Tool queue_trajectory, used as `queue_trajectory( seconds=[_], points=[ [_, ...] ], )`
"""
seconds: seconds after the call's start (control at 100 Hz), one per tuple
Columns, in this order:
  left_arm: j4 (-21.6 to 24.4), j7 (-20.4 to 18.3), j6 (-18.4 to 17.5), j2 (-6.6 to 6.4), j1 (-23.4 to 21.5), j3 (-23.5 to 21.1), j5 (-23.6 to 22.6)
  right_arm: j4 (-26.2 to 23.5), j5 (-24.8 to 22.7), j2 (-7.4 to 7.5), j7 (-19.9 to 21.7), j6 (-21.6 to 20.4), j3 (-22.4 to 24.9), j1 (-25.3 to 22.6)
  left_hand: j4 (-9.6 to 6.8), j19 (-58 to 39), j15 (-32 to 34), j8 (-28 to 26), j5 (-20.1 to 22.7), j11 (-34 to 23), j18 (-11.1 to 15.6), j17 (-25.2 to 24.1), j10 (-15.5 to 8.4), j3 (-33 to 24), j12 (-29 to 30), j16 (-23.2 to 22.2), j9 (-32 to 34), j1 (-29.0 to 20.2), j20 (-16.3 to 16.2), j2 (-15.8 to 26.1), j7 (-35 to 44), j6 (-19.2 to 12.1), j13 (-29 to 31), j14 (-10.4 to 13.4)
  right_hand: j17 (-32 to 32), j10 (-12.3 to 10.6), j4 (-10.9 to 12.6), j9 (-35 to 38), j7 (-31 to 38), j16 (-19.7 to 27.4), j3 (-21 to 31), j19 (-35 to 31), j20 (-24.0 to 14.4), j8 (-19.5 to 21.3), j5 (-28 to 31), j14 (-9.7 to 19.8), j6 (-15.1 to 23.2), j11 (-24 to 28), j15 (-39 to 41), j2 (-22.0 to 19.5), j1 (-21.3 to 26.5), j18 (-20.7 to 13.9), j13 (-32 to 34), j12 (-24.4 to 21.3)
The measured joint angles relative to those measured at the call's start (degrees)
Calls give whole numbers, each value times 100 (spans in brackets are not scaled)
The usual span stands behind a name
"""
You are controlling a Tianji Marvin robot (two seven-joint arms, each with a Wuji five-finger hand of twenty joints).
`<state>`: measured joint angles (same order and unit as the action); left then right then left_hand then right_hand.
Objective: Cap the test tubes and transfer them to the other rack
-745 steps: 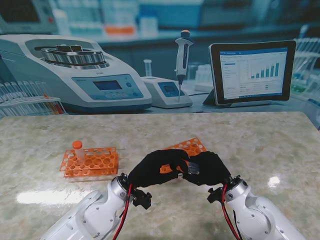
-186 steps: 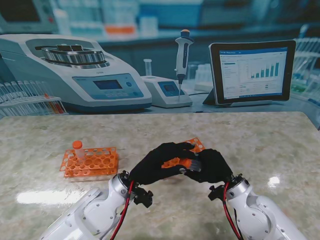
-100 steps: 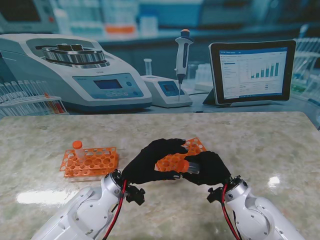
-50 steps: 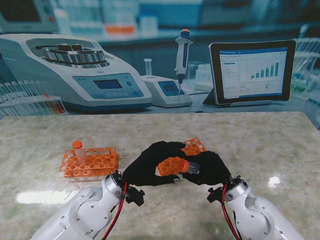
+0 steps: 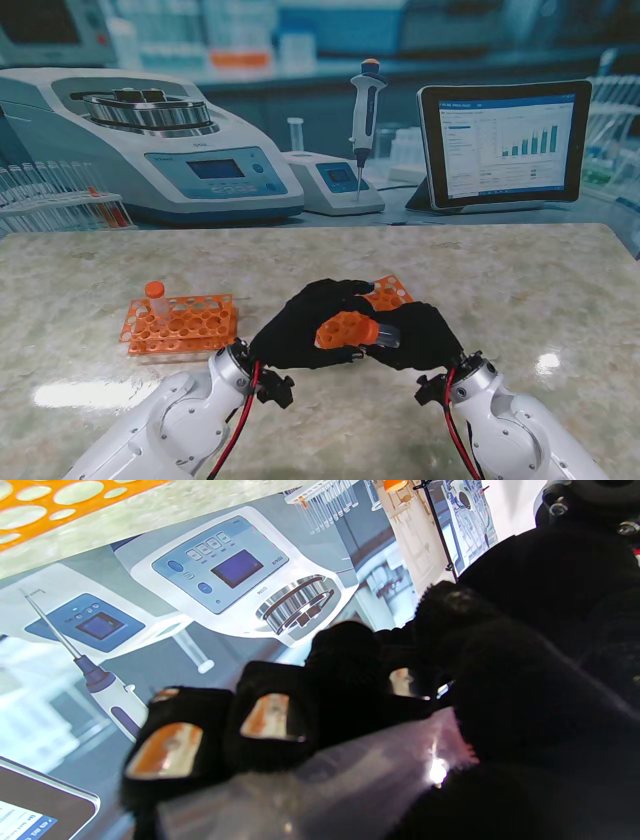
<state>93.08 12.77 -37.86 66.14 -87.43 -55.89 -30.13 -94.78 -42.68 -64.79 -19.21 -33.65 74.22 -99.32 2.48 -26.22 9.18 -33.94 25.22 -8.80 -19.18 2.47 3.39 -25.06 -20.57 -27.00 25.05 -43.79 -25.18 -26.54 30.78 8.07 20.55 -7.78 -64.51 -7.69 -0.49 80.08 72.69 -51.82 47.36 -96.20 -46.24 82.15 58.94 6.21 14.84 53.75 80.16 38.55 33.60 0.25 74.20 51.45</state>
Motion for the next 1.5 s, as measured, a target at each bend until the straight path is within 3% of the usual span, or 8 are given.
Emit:
queue_trajectory(
  seconds=[0.54,0.63,0.73,0.9,1.2,1.5],
  points=[
    [-140,200,67,44,103,110,-174,1,0,0,2,1,0,1,7,-131,141,-266,-63,-60,-2,52,0,4,-9,-127,11,-356,-1,124,810,-58,135,0,0,0,-1,0,-1,0,0,0,0,0,0,0,2,0,0,0,0,0,0,0],
    [-141,210,68,50,111,126,-158,1,0,0,2,1,0,1,45,-170,158,-266,-66,-62,-9,53,0,354,-10,-156,16,-612,-1,272,889,-61,135,0,0,0,-1,0,-1,0,0,0,0,0,0,0,2,0,0,0,0,0,0,0],
    [-148,207,77,52,127,156,-104,1,1,0,2,1,5,1,53,-198,171,-266,-118,-119,-21,53,2,1182,-10,-188,173,-1038,-1,471,1026,-61,274,0,0,0,-1,0,-1,0,0,0,0,0,0,0,5,0,0,0,0,0,0,0],
    [-161,194,100,56,146,188,-40,4,3,0,-2,5,15,1,53,-200,173,-176,-144,-125,-29,59,2,1854,-11,-211,267,-1439,-1,603,1190,-61,274,0,0,0,-1,0,-1,0,0,0,0,0,0,0,10,0,0,0,0,0,0,0],
    [-199,224,110,71,176,231,-2,12,5,2,-5,12,24,1,58,-224,255,104,-138,-205,-31,94,2,2037,-70,-225,474,-1602,-1,694,1229,-61,509,1,0,0,-1,0,-1,0,-2,0,0,0,0,0,14,0,0,0,0,0,0,0],
    [-261,373,74,113,188,255,-48,21,7,3,-4,14,37,-1,71,-369,335,811,275,-303,-38,199,-13,2197,-78,-281,726,-1785,-1,624,967,-61,785,21,0,0,-2,0,-1,0,-2,0,0,0,0,0,14,0,0,0,0,0,0,0]
  ],
)
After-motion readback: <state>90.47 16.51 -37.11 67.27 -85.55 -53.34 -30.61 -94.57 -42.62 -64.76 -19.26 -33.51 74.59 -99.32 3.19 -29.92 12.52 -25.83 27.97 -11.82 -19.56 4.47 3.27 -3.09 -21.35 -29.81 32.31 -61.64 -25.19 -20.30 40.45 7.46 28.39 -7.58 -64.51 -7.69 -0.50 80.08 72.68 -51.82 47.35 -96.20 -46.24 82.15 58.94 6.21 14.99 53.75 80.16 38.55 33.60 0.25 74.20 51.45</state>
